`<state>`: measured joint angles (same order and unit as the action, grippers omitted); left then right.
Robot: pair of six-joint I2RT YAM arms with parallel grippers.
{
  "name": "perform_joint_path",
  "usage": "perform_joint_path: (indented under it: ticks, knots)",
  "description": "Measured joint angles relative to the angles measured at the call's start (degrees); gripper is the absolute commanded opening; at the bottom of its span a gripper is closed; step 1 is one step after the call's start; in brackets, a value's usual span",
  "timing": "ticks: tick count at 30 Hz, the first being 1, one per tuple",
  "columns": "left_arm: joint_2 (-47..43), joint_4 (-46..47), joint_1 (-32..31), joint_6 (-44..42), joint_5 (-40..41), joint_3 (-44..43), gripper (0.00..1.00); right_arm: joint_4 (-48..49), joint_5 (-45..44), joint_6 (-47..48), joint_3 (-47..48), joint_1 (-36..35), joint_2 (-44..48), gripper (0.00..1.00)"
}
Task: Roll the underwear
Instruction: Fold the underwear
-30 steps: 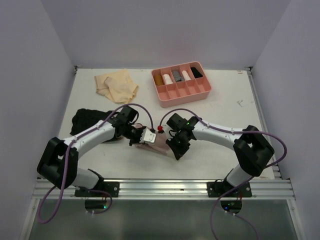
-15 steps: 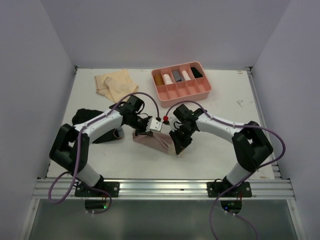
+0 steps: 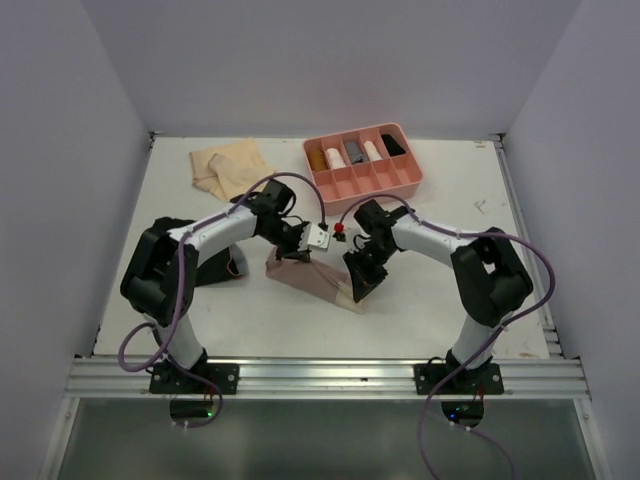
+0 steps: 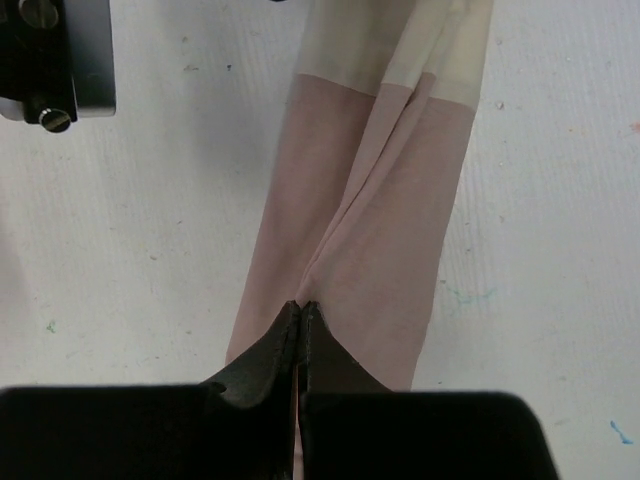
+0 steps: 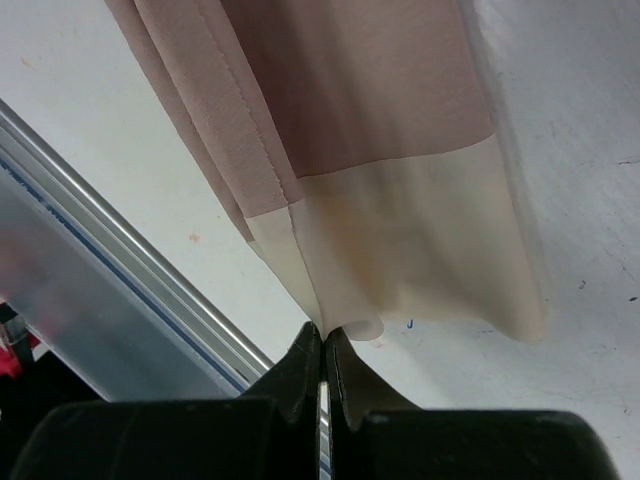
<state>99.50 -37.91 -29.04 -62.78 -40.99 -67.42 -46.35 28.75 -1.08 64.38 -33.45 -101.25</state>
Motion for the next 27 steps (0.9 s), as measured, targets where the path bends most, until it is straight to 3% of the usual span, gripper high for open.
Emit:
perform_joint_path:
  ticks: [24,27]
  knots:
    - [13.4,-0.7,1.0,-1.6,0.2,-12.1,0.0,-0.1,4.1,0.0,4.0,7.6,-6.8,0.0]
    - [15.1,-0.8,1.0,-1.6,0.2,-13.8,0.0,0.1,4.0,0.0,4.0,7.8,-7.5,0.04]
